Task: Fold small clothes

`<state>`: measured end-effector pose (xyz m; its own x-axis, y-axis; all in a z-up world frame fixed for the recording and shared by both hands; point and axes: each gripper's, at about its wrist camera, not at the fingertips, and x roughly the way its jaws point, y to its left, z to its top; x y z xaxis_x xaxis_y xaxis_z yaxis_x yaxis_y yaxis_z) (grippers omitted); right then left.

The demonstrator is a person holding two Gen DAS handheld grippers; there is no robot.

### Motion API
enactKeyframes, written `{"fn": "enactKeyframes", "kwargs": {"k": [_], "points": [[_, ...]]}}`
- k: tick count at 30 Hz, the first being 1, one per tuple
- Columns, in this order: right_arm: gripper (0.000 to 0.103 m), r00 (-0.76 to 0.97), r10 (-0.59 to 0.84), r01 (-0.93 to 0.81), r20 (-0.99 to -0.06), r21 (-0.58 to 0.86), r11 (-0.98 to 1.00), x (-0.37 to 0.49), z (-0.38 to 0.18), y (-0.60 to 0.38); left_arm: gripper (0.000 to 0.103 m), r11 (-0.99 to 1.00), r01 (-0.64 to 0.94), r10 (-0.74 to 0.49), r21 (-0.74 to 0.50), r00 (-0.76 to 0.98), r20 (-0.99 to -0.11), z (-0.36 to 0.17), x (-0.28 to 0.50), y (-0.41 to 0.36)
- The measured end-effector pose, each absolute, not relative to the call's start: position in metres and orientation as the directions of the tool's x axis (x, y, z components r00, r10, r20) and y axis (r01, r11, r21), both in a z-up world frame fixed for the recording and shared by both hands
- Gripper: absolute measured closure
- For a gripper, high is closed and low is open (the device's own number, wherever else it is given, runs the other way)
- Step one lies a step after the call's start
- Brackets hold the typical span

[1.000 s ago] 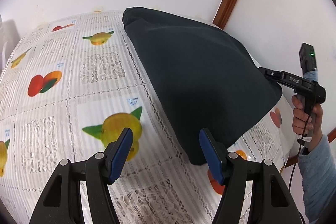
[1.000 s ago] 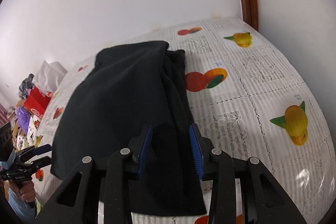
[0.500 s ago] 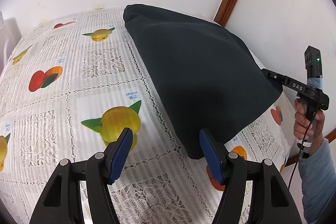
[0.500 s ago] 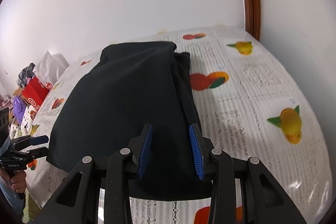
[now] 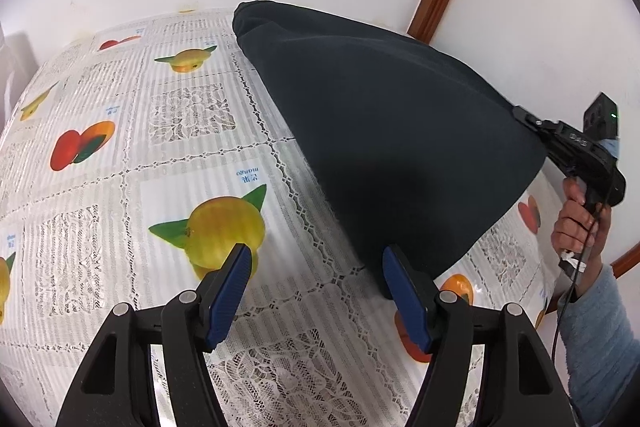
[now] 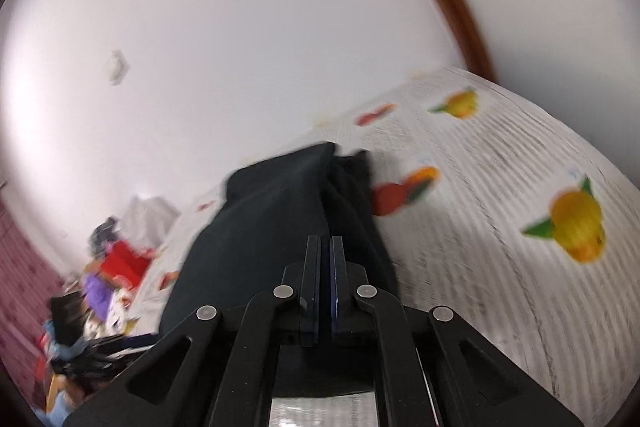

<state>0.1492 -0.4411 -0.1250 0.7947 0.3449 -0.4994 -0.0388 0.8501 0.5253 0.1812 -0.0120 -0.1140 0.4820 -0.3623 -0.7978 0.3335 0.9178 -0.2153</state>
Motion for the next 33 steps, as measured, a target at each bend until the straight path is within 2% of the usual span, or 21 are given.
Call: {"fn": "enactKeyframes", "kwargs": {"k": [4,8,13,18,23,27,31,32,33], "points": [[0.1,0.768,0.321,0.024,-0.553,0.527,0.85,0.152,-0.138,-0.439,0.038,0.917,0.343,-0.358,-0.202,0.487,-0.797,-0.112,0.174,-0.013],[0.097,0.749,0.253,0.052,-0.612,0.435,0.899,0.142,-0.132,-0.432,0.038,0.914,0.359,-0.358,-0.189,0.492,-0.794,-0.112,0.165,-0.017],[0.088,0.744,0.167,0.072,-0.647,0.327,0.942,0.115,-0.12,-0.439,0.038,0.92,0.36,-0.336,-0.156,0.518,-0.787,-0.109,0.157,-0.021],[0.068,0.72,0.083,0.076,-0.689,0.197,0.977,0.089,-0.117,-0.439,0.038,0.898,0.397,-0.384,-0.19,0.496,-0.778,-0.106,0.146,-0.024],[0.068,0.665,0.06,0.063,-0.745,0.136,0.989,0.092,-0.135,-0.425,0.038,0.893,0.417,-0.374,-0.168,0.48,-0.794,-0.117,0.143,-0.043],[0.068,0.666,0.112,0.044,-0.737,0.189,0.981,0.105,-0.144,-0.411,0.041,0.891,0.422,-0.377,-0.167,0.484,-0.79,-0.121,0.149,-0.057],[0.067,0.662,0.111,0.078,-0.742,0.215,0.973,0.126,-0.151,-0.404,0.063,0.896,0.429,-0.343,-0.112,0.513,-0.787,-0.123,0.158,-0.071],[0.07,0.656,0.111,0.084,-0.747,0.217,0.973,0.13,-0.153,-0.401,0.072,0.901,0.422,-0.332,-0.099,0.524,-0.784,-0.122,0.16,-0.071],[0.078,0.654,0.109,0.082,-0.749,0.213,0.974,0.133,-0.153,-0.399,0.076,0.902,0.419,-0.337,-0.103,0.533,-0.776,-0.121,0.161,-0.068]]}}
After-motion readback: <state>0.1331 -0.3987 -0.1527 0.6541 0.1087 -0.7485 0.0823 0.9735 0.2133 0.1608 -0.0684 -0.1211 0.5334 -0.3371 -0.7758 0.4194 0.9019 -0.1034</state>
